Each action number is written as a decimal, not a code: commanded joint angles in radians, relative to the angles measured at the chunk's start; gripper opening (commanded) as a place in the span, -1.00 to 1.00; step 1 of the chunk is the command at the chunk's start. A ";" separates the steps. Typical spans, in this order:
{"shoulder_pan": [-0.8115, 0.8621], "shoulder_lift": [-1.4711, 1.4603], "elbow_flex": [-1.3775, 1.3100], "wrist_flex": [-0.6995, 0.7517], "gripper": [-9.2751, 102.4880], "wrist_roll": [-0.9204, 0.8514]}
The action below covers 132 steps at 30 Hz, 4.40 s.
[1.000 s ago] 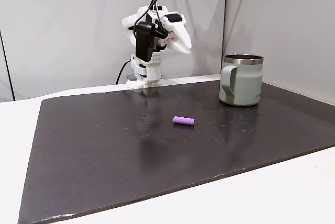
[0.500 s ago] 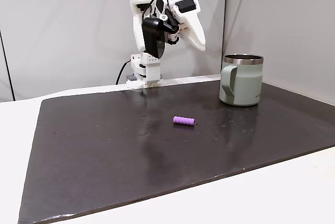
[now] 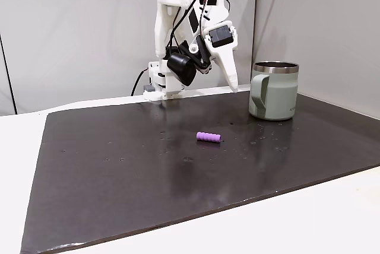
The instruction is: Grasp a pengrip and put it in the cup.
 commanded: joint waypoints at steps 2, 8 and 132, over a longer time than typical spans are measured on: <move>0.003 -0.101 -0.175 0.074 -0.83 0.032; 0.023 -0.253 -0.333 0.181 -0.83 0.100; -0.532 -0.002 -0.588 0.652 -0.83 -0.158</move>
